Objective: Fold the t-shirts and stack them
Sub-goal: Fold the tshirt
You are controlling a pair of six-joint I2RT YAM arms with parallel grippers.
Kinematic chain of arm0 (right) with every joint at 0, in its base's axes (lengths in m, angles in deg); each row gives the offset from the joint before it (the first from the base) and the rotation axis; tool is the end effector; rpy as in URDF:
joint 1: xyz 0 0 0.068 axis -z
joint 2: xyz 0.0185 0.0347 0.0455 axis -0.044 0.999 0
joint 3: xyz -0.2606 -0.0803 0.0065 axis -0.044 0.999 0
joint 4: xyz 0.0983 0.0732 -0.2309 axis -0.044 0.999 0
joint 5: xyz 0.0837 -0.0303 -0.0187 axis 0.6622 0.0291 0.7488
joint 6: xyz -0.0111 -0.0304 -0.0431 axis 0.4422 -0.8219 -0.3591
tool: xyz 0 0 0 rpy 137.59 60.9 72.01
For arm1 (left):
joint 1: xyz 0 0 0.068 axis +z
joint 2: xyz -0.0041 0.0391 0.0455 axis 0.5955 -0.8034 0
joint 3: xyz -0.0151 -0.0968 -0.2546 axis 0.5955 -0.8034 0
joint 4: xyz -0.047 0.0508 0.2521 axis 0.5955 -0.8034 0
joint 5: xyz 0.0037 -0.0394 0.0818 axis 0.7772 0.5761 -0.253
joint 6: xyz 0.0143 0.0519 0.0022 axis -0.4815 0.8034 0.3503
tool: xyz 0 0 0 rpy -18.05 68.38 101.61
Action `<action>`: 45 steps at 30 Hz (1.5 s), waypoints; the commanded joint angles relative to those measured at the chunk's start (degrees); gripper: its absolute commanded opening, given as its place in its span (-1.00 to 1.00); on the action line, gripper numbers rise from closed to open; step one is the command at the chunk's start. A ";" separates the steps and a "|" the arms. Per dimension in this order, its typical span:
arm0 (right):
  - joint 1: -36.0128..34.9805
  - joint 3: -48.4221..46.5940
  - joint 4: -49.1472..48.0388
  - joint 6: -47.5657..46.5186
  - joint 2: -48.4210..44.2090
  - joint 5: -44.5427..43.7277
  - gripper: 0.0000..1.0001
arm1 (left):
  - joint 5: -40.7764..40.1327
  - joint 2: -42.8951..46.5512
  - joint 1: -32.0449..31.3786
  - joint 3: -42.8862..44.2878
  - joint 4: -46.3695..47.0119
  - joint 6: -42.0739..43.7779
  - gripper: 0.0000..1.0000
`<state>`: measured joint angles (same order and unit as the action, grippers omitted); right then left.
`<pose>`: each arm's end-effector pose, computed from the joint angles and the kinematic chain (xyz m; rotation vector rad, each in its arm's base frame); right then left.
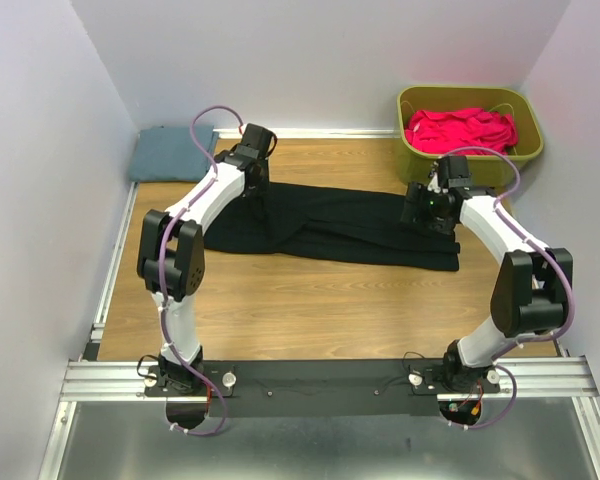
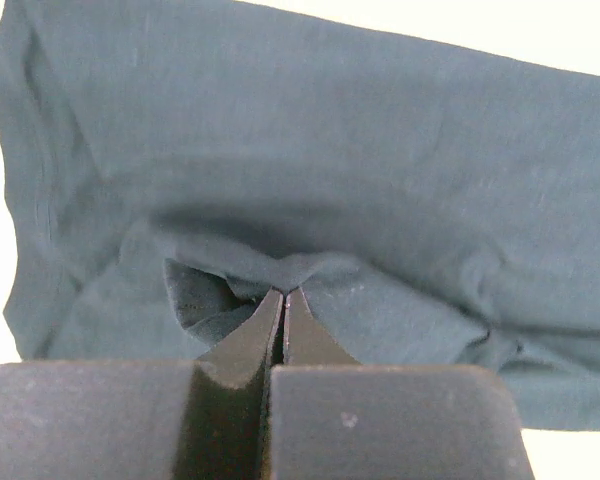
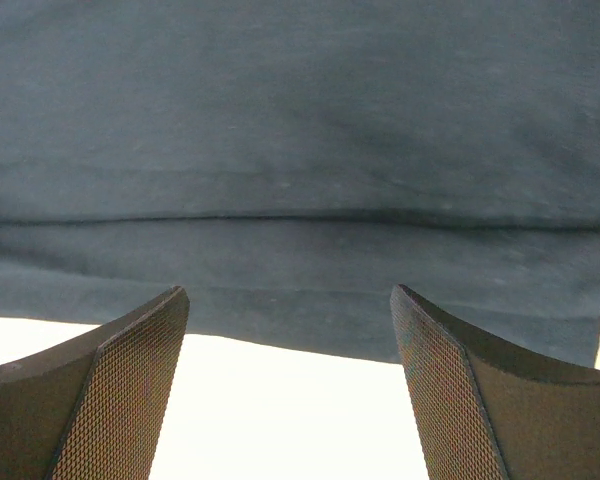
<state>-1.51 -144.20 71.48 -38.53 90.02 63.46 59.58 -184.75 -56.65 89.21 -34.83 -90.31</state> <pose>0.3288 0.0270 0.2310 0.2942 2.5985 0.2840 0.4009 -0.1406 0.2552 -0.1269 2.5129 -0.1031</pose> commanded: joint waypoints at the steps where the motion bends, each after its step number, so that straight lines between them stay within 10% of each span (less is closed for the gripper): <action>1: -2.03 -2.62 -1.22 -2.70 1.55 3.22 0.76 | -3.55 -3.73 -0.29 5.33 1.48 2.50 -1.00; 12: -11.52 -6.75 -1.84 -7.36 5.59 7.09 0.74 | -5.13 -10.41 0.06 10.25 5.09 1.89 -0.87; 19: -17.14 -9.47 -2.19 -8.33 10.07 9.73 0.69 | -7.42 -7.61 1.29 8.07 5.61 -0.04 0.38; 22: -18.90 -10.00 -2.45 -8.50 11.74 10.00 0.64 | -7.86 -2.26 2.25 4.12 6.40 -1.27 0.57; 34: -21.19 -12.02 -4.82 -9.21 19.47 11.06 0.34 | -4.09 13.14 7.52 -23.92 15.19 -4.97 0.08; 45: -17.77 -15.36 -4.65 -5.44 21.94 -12.40 0.32 | -4.26 10.85 10.25 -31.66 16.25 -3.47 -0.02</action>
<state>-22.02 -157.41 67.74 -46.92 110.80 63.41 55.21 -173.71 -47.20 59.42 -20.60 -93.90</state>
